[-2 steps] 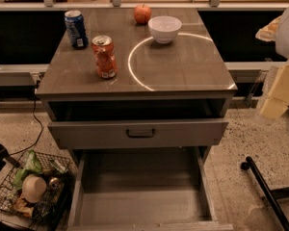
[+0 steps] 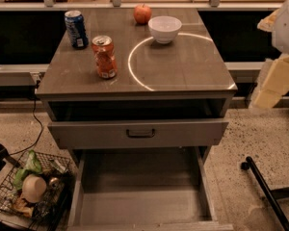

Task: Move white bowl near coke can

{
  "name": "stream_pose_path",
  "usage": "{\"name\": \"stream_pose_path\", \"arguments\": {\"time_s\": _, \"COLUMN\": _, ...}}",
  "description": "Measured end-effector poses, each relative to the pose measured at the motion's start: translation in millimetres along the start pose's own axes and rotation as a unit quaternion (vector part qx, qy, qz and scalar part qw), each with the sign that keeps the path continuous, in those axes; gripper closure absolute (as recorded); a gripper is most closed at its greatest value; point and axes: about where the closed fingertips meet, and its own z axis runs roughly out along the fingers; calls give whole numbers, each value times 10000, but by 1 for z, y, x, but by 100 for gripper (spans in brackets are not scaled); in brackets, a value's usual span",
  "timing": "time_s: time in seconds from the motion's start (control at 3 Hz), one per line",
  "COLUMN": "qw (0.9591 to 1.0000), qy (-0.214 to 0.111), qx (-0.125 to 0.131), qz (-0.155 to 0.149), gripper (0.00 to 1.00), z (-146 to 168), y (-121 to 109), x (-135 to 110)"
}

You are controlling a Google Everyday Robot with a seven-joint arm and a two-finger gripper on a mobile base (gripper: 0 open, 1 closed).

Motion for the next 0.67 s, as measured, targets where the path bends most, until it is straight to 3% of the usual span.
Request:
{"name": "stream_pose_path", "arguments": {"time_s": 0.33, "qw": 9980, "qy": 17, "qx": 635, "qz": 73, "gripper": 0, "z": 5, "y": -44, "x": 9}}
{"name": "stream_pose_path", "arguments": {"time_s": 0.67, "qw": 9918, "qy": 94, "qx": 1276, "qz": 22, "gripper": 0, "z": 5, "y": -109, "x": 18}}
